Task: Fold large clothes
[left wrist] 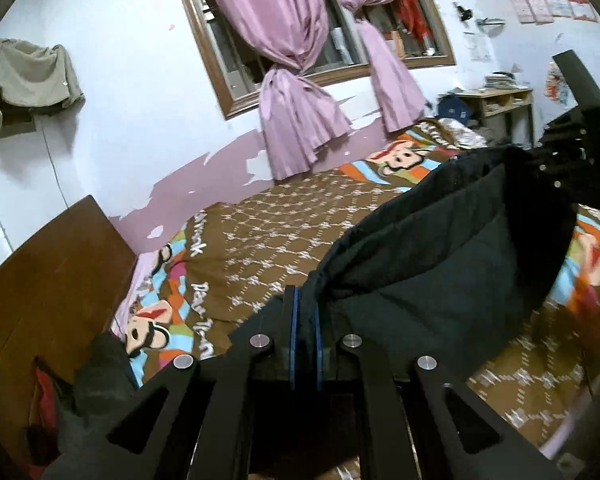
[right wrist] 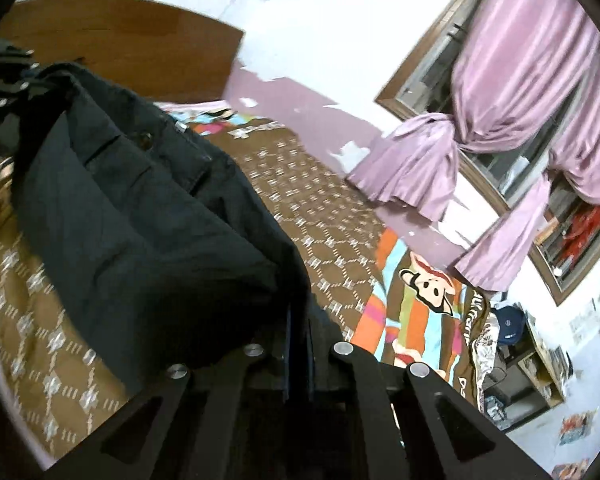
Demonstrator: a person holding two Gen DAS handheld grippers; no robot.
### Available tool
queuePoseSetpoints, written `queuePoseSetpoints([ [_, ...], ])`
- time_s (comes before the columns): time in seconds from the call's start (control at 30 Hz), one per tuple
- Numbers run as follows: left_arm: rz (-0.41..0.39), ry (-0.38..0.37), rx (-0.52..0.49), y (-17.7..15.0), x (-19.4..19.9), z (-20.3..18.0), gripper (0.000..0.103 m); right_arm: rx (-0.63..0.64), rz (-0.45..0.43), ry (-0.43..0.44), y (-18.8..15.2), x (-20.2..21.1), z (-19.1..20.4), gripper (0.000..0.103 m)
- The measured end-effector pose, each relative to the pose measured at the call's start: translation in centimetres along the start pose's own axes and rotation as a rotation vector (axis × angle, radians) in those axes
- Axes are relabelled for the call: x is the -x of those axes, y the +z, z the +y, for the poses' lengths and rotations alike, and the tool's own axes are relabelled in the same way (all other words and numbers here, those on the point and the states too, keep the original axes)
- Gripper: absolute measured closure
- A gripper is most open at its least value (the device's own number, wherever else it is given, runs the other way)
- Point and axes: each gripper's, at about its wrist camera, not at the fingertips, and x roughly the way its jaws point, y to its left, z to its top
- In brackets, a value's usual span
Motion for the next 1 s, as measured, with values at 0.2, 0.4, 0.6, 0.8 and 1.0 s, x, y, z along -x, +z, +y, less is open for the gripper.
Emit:
queuePoseSetpoints([
  [0.2,0.009,0.065,0.045,0.1,-7.7,2.0,0.098,-0.054,0.030,-0.020,2.2,-8.0,-1.9,0.098],
  [0.4,0.043,0.152,0.103,-2.2,-16.1,3.2,0.098,-0.067,0.066,-0.022,3.0,-16.7,-1.0,0.098],
  [0.6,0.177,0.153,0.179,-5.1,-23.0,4.3,0.096,-0.175,0.109,-0.006,1.4,-23.4,-0.2,0.093],
  [0.8,0.164,0.174,0.204,-6.0,-22.6,3.9,0.075,-0.297,0.045,0.034,0.8,-23.8,-0.3,0.054],
  [1.0,-0.016,0.199,0.337,-6.9,-17.3,5.5,0.008,-0.363,-0.086,0.067,0.3,-18.6,-1.3,0.016],
])
